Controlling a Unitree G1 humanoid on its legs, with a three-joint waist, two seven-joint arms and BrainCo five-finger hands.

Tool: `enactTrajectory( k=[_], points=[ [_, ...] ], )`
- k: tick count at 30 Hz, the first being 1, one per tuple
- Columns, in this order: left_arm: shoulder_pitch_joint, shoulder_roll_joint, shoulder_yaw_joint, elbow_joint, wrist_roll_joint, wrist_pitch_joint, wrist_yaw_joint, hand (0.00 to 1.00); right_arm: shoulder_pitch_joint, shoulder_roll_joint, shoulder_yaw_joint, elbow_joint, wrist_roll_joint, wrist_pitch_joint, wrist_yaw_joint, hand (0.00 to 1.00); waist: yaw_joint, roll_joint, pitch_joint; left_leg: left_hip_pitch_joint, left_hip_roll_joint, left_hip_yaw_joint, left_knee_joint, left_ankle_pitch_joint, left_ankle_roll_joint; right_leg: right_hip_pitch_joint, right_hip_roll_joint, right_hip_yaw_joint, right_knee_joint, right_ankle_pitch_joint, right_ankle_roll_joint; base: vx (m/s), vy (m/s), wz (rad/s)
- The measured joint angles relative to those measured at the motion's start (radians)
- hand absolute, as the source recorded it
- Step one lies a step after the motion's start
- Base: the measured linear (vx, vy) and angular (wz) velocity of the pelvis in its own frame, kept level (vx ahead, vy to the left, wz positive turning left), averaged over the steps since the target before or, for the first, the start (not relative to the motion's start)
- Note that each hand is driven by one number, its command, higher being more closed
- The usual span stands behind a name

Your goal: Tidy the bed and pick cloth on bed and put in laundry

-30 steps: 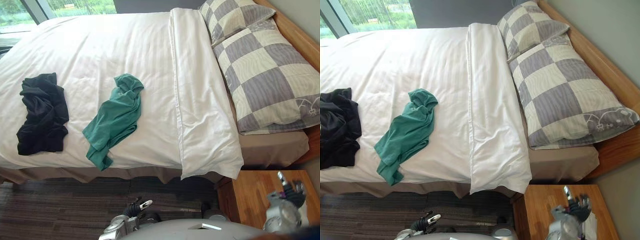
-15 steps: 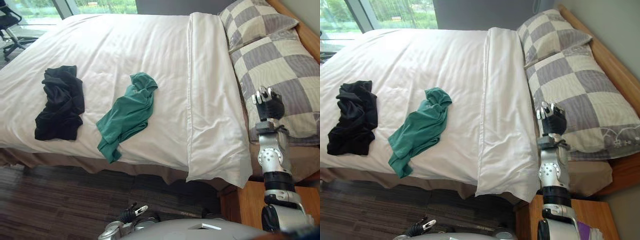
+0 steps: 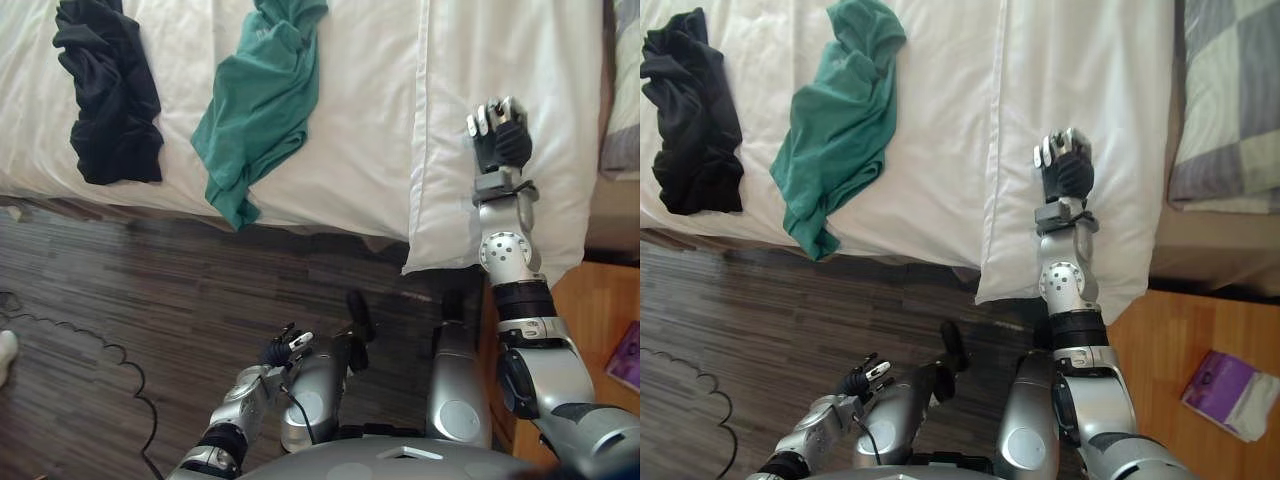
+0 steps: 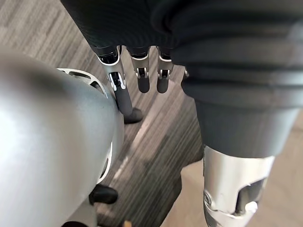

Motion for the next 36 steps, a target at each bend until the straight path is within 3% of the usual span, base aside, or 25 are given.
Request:
enactTrajectory(
  k=[5,8,10,12,13,15,16,20,24,28,31,33,35,36],
  points=[
    [-0.001,-0.027,0.0,0.005,0.01,-0.034,-0.002,0.0,0.049,0.019,-0.001,0.009,-0.011,-0.064,0.064,1.0,-0.007,0.002,0.001,0.004,0.002,0.025,0.014,-0.009,0.002,-0.027,-0.006,0.012,0.046,-0.035,-0.006,0.07,-0.052,-0.06],
    [-0.002,-0.046,0.002,0.014,0.019,-0.055,-0.011,0.0,0.1,0.039,-0.017,0.016,-0.024,-0.078,0.09,1.0,-0.018,-0.004,0.004,0.042,0.002,0.027,0.013,-0.017,0.0,0.012,-0.006,0.011,0.042,-0.045,-0.004,0.1,-0.041,-0.07],
    [0.0,-0.055,0.017,0.036,0.021,-0.073,-0.031,0.0,0.181,0.076,-0.056,0.016,-0.037,-0.088,0.11,1.0,-0.034,-0.019,-0.001,0.091,0.004,0.031,0.007,-0.03,-0.002,0.067,-0.003,0.007,0.023,-0.052,-0.001,0.1,-0.019,-0.13],
    [0.018,-0.058,0.061,0.036,0.024,-0.073,-0.048,0.0,0.295,0.151,-0.105,0.016,-0.047,-0.097,0.16,1.0,-0.061,-0.058,-0.021,0.139,0.006,0.038,-0.02,-0.035,-0.002,0.121,0.004,0.006,-0.018,-0.051,0.003,0.09,-0.013,-0.14],
    [0.018,-0.059,0.065,0.035,0.027,-0.071,-0.051,0.0,0.322,0.168,-0.122,0.017,-0.057,-0.097,0.169,0.0,-0.065,-0.066,-0.025,0.151,0.007,0.039,-0.029,-0.035,-0.003,0.135,0.008,0.005,-0.032,-0.047,0.004,0.1,-0.018,-0.14],
    [0.018,-0.078,0.093,0.017,0.066,-0.047,-0.051,0.0,0.401,0.216,-0.207,0.085,-0.089,-0.082,0.177,0.0,-0.069,-0.102,-0.049,0.19,0.013,0.041,-0.055,-0.035,-0.003,0.188,0.017,-0.007,-0.089,-0.025,0.005,0.12,-0.021,-0.12],
    [0.019,-0.09,0.101,0.008,0.094,-0.028,-0.049,0.0,0.444,0.222,-0.27,0.196,-0.099,-0.048,0.17,0.0,-0.068,-0.121,-0.072,0.208,0.016,0.04,-0.071,-0.035,-0.004,0.218,0.023,-0.012,-0.126,-0.014,0.008,0.11,-0.015,-0.05],
    [0.028,-0.12,0.104,0.005,0.182,0.036,-0.043,0.0,0.627,0.196,-0.354,0.472,-0.193,0.053,0.146,0.0,-0.069,-0.144,-0.12,0.282,0.012,0.041,-0.161,-0.017,-0.015,0.307,0.036,-0.027,-0.237,0.02,0.014,0.12,0.001,-0.08],
    [0.05,-0.108,0.142,0.043,0.265,0.06,-0.025,0.0,0.737,0.21,-0.348,0.536,-0.24,0.065,0.169,0.0,-0.092,-0.157,-0.176,0.366,0.019,0.05,-0.232,-0.001,-0.029,0.368,0.054,-0.049,-0.26,0.02,0.011,0.13,-0.011,-0.1],
    [0.061,-0.07,0.139,0.068,0.297,0.071,0.011,0.0,0.745,0.218,-0.302,0.549,-0.307,0.057,0.183,0.0,-0.085,-0.182,-0.237,0.404,0.041,0.05,-0.232,-0.009,-0.041,0.423,0.073,-0.074,-0.29,0.013,-0.001,0.04,-0.057,0.02],
    [0.072,-0.055,0.14,0.084,0.334,0.075,0.048,0.0,0.733,0.212,-0.267,0.558,-0.399,0.06,0.191,0.0,-0.084,-0.177,-0.253,0.435,0.052,0.058,-0.232,-0.016,-0.052,0.457,0.083,-0.082,-0.316,0.02,-0.009,-0.02,-0.044,-0.05],
    [0.085,-0.052,0.141,0.084,0.334,0.07,0.063,0.0,0.734,0.193,-0.251,0.567,-0.434,0.064,0.196,0.0,-0.085,-0.171,-0.263,0.428,0.058,0.062,-0.197,-0.041,-0.063,0.461,0.082,-0.079,-0.314,0.018,-0.01,-0.02,-0.019,-0.11],
    [0.085,-0.049,0.146,0.083,0.333,0.053,0.069,0.0,0.738,0.178,-0.23,0.567,-0.444,0.069,0.198,0.0,-0.083,-0.17,-0.258,0.385,0.089,0.078,-0.063,-0.113,-0.068,0.448,0.078,-0.063,-0.271,-0.001,-0.01,0.0,-0.04,-0.24],
    [0.087,-0.049,0.146,0.085,0.332,0.05,0.076,0.0,0.74,0.176,-0.22,0.567,-0.45,0.072,0.197,0.0,-0.083,-0.17,-0.256,0.36,0.113,0.095,0.015,-0.143,-0.069,0.413,0.073,-0.064,-0.188,-0.04,-0.012,-0.01,-0.056,-0.21]
  ],
)
